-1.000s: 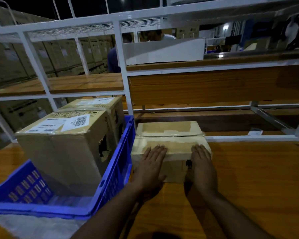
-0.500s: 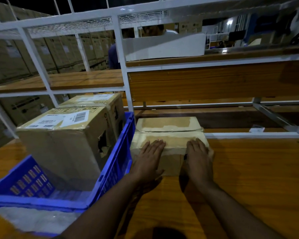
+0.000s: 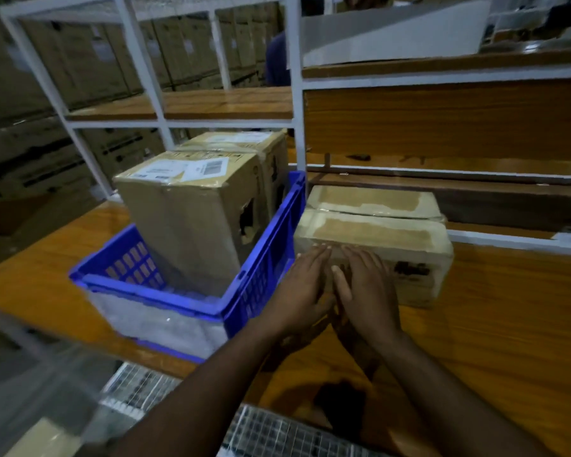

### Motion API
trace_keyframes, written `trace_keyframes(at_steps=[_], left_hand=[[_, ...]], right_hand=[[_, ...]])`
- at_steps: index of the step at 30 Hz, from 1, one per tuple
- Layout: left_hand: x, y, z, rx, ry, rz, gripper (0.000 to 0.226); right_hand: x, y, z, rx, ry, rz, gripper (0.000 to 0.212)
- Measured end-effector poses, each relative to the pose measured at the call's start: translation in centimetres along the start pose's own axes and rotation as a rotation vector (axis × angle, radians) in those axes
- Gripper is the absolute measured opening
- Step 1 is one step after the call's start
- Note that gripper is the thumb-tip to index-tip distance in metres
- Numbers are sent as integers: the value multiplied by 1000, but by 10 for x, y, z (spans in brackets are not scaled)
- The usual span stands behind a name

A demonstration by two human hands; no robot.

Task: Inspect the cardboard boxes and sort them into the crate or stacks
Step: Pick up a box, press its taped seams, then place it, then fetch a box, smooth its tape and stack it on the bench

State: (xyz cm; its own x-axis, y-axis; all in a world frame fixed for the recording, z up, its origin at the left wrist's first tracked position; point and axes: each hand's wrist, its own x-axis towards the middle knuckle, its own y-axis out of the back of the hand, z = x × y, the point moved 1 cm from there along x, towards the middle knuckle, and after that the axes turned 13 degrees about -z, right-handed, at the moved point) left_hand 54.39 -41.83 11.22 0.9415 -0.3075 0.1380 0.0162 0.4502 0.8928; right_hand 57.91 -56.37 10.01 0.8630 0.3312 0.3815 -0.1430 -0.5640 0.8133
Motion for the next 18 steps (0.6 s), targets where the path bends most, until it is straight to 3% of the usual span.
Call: trace_keyframes(at_steps=[4,10,13,18], left_hand=[[-44,5,8,-91,35,159,80],[-121,14,28,-74,-21,342,73],[-165,17,28,-20,8,391,69],[-265,16,10,3,208,485,67]], right_hand=[[-10,-6,-31,134,124,40,41],[-41,-11,-82,317,299,224,26],[-68,-24,-113,398,386,203,27],[-114,-60,-180,426,486,42,22]])
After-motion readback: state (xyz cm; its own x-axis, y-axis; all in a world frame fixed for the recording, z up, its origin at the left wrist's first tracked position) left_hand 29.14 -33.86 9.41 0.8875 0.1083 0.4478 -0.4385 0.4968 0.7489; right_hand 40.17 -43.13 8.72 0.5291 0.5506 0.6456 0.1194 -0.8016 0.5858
